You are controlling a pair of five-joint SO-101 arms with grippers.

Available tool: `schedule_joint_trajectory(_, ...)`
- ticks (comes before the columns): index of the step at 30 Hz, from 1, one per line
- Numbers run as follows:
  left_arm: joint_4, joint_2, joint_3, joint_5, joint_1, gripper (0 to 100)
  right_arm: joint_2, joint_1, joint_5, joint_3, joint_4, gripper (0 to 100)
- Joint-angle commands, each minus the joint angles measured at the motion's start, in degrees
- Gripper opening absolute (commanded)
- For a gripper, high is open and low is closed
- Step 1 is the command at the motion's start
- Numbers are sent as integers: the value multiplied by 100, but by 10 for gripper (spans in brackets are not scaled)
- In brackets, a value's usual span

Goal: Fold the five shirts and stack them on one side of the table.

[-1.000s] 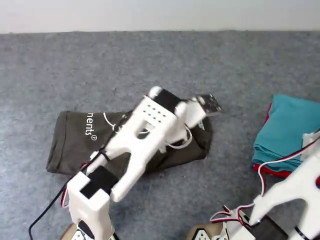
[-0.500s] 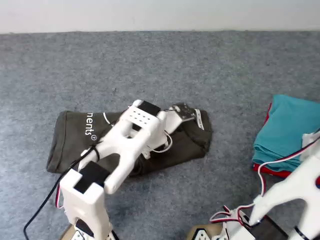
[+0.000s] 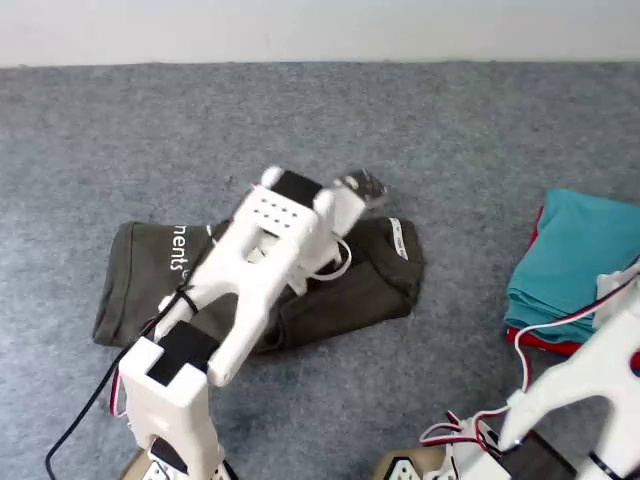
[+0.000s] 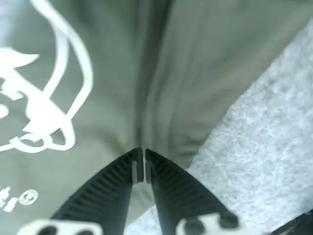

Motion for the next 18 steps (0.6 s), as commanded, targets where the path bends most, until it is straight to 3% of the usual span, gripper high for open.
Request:
schedule_joint_trajectory(1,316,-396,-699,193,-457,54,-224,57,62,-44,224,12)
schedule_joint_trajectory(5,325,-1169,-549,396,-1415,169,-224,66,62,-44,224,12)
schedule_joint_trajectory(11,308,-2259,207,-369,-3235,173,-224,66,62,-26,224,12)
schedule_joint_trajectory(18,-53,-1749,646,-1160,-5108,192,-215,57,62,-18,224,12)
